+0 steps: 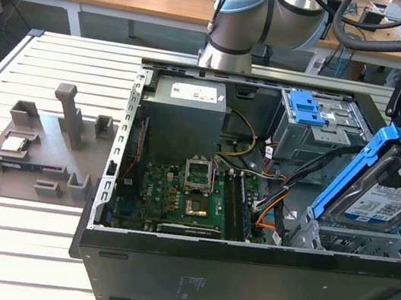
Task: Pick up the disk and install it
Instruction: 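Insert the disk into the insertion slot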
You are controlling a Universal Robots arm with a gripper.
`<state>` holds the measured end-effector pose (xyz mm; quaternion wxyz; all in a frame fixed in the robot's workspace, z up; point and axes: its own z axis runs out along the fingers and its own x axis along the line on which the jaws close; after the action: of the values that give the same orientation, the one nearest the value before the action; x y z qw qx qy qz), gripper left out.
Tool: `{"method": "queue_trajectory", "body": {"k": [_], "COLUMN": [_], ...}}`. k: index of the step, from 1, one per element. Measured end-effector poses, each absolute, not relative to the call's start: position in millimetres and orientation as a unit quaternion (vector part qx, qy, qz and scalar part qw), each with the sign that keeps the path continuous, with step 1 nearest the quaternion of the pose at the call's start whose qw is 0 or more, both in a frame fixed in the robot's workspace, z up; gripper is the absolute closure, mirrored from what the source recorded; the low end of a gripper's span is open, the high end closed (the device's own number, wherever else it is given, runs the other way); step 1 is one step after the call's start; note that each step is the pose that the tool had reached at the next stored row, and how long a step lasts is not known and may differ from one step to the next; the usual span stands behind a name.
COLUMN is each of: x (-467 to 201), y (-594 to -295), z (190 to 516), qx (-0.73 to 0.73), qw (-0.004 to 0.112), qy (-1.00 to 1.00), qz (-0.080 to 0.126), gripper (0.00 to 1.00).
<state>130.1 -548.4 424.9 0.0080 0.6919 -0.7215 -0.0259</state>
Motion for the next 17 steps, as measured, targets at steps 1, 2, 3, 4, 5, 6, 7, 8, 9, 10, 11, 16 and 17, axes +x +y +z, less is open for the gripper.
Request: {"method": "queue_trajectory", "body": {"k": [1,2,3,4,5,6,7,8,9,10,11,16,17], "x": [130.1,130.1,130.1,130.1,130.1,130.1,130.1,130.3,130.8,131.6,132.9,135.3,135.6], "y": [-548.4,-548.4,-548.4,-548.4,-548.5,-548.4,-548.4,-548.4,-548.3,-548.3,-548.4,-548.4,-548.3], "z": [424.9,425.0,426.0,427.2,428.7,430.1,430.4,430.3,430.3,429.7,428.6,427.5,427.2], "qx": [0.692,0.692,0.692,0.692,0.692,0.692,0.692,0.692,0.692,0.692,0.692,0.692,0.692], "qw": [0.008,0.008,0.008,0.007,0.007,0.008,0.008,0.008,0.008,0.009,0.010,0.011,0.011], "qy": [-0.722,-0.722,-0.722,-0.722,-0.722,-0.722,-0.722,-0.722,-0.721,-0.721,-0.721,-0.721,-0.721], "qz": [-0.026,-0.026,-0.026,-0.027,-0.027,-0.026,-0.026,-0.026,-0.026,-0.027,-0.028,-0.029,-0.029], "gripper": [0.63,0.63,0.63,0.63,0.63,0.63,0.63,0.63,0.63,0.63,0.63,0.63,0.63]}}
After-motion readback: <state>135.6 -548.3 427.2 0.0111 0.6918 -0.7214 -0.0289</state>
